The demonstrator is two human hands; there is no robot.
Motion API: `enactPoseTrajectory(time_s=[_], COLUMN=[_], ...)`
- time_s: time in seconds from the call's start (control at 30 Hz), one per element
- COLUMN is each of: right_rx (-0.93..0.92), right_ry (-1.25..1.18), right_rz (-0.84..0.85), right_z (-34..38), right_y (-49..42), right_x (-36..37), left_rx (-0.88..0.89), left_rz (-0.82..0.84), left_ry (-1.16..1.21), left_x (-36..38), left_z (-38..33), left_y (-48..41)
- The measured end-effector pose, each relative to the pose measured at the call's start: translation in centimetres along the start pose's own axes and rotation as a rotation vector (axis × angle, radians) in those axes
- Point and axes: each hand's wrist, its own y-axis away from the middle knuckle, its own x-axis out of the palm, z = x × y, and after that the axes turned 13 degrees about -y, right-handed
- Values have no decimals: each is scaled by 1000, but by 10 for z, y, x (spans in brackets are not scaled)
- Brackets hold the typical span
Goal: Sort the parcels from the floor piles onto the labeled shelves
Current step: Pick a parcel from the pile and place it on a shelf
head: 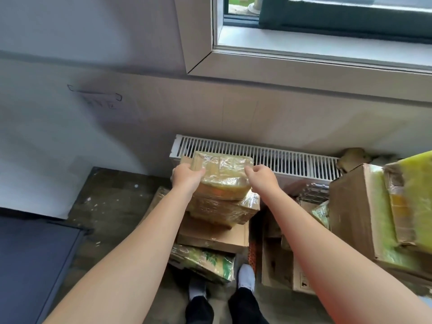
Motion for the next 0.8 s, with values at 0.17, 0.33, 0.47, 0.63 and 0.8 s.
enactPoseTrajectory(time_s=[0.17,0.33,0.47,0.63,0.8], right_rx=[-17,-4,74,60,-73], right_ry=[-47,-185,-374,-427,-329], right_rz=[12,17,43,67,6], right_z=[5,8,9,11,31], right_y=[13,19,23,25,31], right_x=[-2,-5,-9,-14,-24], left_rx=[9,13,28,78,130], left_rz=[0,5,-2,89,233], left_ry=[61,127,243,284,349], left_x=[-1,-7,-10,-19,-42], left_z=[-3,0,2,2,-7], left_y=[5,8,9,15,24])
